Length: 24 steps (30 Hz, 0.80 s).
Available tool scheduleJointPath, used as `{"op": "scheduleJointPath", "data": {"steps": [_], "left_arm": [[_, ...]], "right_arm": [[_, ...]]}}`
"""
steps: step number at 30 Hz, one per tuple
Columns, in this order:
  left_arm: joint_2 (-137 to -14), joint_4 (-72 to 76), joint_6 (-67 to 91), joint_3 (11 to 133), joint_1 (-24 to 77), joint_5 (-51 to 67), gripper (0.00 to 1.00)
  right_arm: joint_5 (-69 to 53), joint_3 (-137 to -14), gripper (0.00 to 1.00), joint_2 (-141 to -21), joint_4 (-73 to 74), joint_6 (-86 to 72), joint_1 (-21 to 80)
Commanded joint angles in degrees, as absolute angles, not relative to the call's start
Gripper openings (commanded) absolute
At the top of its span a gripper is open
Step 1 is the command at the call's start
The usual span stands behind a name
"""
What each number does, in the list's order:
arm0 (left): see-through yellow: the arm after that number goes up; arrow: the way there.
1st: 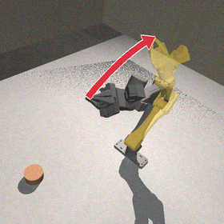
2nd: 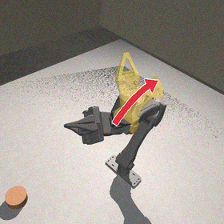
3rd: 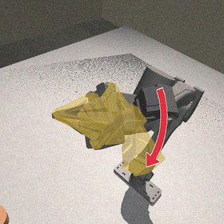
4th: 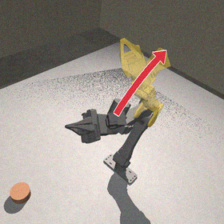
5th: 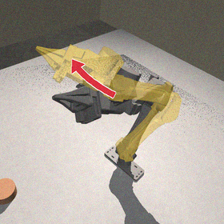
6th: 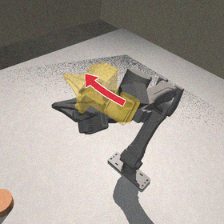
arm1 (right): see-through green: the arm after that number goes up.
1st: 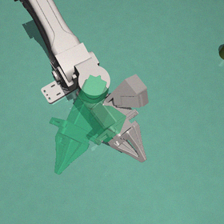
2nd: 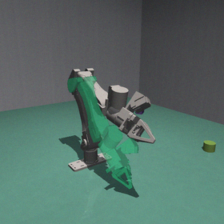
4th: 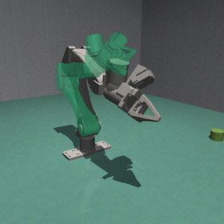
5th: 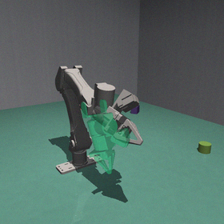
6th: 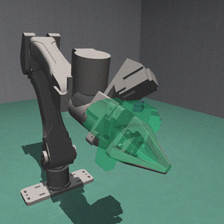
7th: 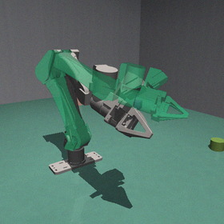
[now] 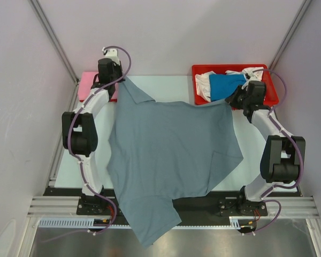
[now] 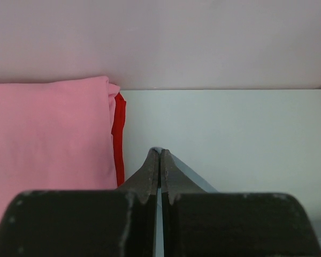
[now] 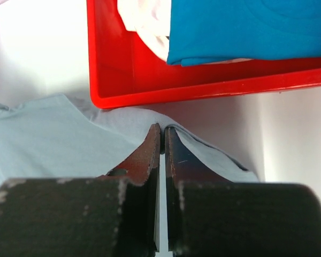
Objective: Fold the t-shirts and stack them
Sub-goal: Flatten the tshirt out, then fold the tshirt
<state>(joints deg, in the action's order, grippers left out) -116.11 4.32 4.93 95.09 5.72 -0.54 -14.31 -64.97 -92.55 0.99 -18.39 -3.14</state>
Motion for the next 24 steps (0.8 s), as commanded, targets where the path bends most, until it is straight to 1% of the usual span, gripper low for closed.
{"op": "scheduleJointPath", "data": {"steps": [1,2,5,8,13,15,19,20,21,24], "left_arm": [[-117.95,0.55,3.95,102.11,4.48,2.28,0.00],[-118.12,0.44,4.91,102.74,4.48,3.42,0.00],[-117.60,-6.56,7.89,104.06,4.48,4.04,0.00],[-114.62,-12.03,10.71,102.49,4.75,4.40,0.00],[-106.27,-17.83,15.20,93.54,5.10,5.80,0.00],[-101.09,-20.11,16.17,90.89,5.71,3.88,0.00],[-88.37,-24.95,20.46,80.62,5.80,3.51,0.00],[-88.33,-25.13,21.26,78.59,5.80,3.69,0.00],[-83.54,-25.31,22.05,76.49,5.89,4.04,0.00],[-75.54,-26.71,24.60,68.23,6.06,4.66,0.00]], "right_arm": [[-14.06,-68.99,0.00,-92.02,5.70,-17.58,-3.34],[-14.15,-69.60,0.00,-92.20,6.76,-17.58,-3.34],[-15.29,-72.24,0.00,-93.34,11.59,-17.49,-3.34],[-16.00,-75.23,0.00,-94.57,17.21,-17.40,-3.34],[-15.30,-76.64,0.00,-92.91,24.95,-17.84,-3.60],[-14.77,-77.08,0.00,-91.85,29.41,-18.89,-4.04],[-14.33,-78.49,0.00,-90.89,40.58,-19.60,-5.36],[-14.67,-77.88,0.00,-90.88,40.61,-19.60,-5.54],[-14.50,-77.18,0.00,-89.31,41.48,-19.43,-5.80],[-14.24,-74.45,0.00,-87.11,41.04,-19.07,-6.15]]}}
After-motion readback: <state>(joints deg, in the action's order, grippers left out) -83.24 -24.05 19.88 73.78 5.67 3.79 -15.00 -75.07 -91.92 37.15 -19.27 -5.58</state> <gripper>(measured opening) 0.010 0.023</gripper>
